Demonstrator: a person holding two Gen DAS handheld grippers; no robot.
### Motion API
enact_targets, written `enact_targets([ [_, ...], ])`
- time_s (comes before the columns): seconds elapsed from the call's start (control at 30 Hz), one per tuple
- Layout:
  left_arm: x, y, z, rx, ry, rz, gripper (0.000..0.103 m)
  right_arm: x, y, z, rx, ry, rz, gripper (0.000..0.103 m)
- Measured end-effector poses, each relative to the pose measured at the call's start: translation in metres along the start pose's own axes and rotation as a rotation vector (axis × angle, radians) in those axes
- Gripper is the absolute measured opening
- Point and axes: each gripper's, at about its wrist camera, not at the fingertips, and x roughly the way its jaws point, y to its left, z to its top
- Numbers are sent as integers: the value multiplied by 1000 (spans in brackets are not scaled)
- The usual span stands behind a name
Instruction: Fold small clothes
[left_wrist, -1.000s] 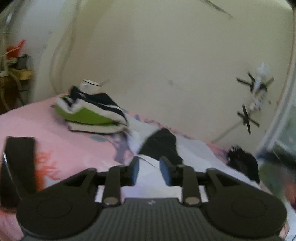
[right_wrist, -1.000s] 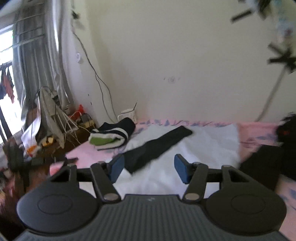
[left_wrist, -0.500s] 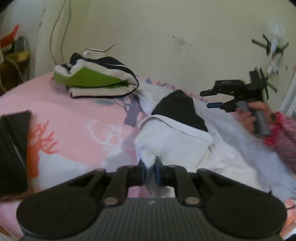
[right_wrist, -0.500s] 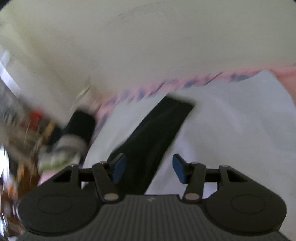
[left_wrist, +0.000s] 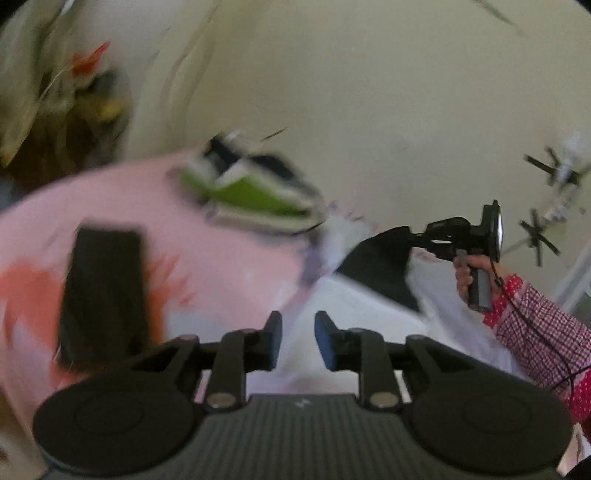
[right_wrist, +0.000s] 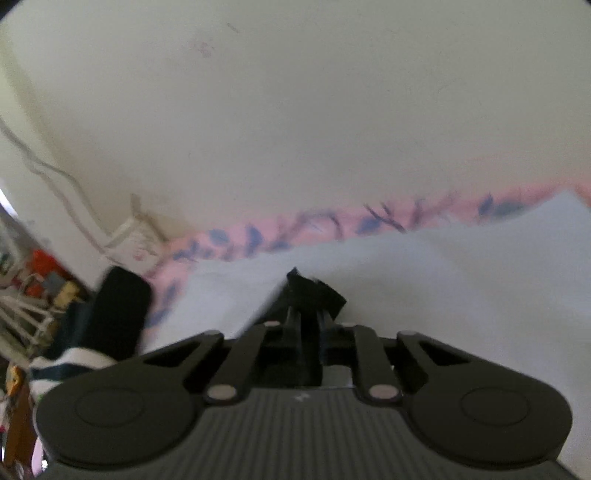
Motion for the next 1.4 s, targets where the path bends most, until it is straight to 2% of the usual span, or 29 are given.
enact_targets([
  [0.07,14,-28,5,115,5,-34,48,-30,9,3,-13,-40,27,7],
  [0.1,24,-44,3,188,12,-42,53,-48,13,4,-23,-63,34,7],
  [0.17,47,-73,-3,323,37,-59,55,-84,20,4,-28,-102,52,7],
  [0.27,85,-106,-16,450,89,-79,61,-136,32,3,-43,-162,70,7],
  [0.4,123,-139,-34,606,69,19,61,-196,53,4,-79,-245,104,7],
  [0.47,130,-143,-35,600,73,39,59,-226,60,6,-95,-294,153,7],
  [0.57,126,-138,-33,560,17,149,59,-268,77,2,-116,-359,247,6],
  [0.67,101,-122,-28,478,-66,270,59,-299,85,-21,-148,-396,316,6],
  [0.73,79,-110,-28,431,-115,293,59,-310,78,-42,-147,-393,348,6],
  [0.83,48,-93,-37,419,-158,320,60,-307,57,-75,-103,-362,318,6],
  [0.9,29,-82,-44,417,-151,319,62,-296,32,-97,-71,-305,237,6],
  [1.0,16,-65,-56,399,-55,240,68,-265,-9,-138,-30,-200,50,6],
  [1.03,14,-59,-57,389,-6,188,68,-254,-23,-153,-9,-156,-21,6],
  [1.07,9,-54,-59,371,41,114,67,-245,-37,-165,27,-118,-55,7],
  [1.13,-8,-45,-57,310,75,-17,67,-238,-66,-181,151,-64,-28,8],
  [1.2,-28,-38,-43,252,25,-101,68,-240,-90,-189,271,-60,32,9],
  [1.23,-34,-34,-35,230,-12,-105,71,-245,-92,-189,307,-71,53,9],
  [1.27,-36,-33,-24,209,-48,-88,78,-250,-97,-189,322,-88,63,11],
  [1.3,-35,-36,-17,197,-75,-65,80,-256,-97,-188,325,-108,68,15],
  [1.33,-31,-37,-13,185,-94,-45,82,-264,-95,-187,321,-132,71,30],
  [1.4,-12,-34,3,149,-68,-31,88,-281,-98,-179,308,-193,38,49],
])
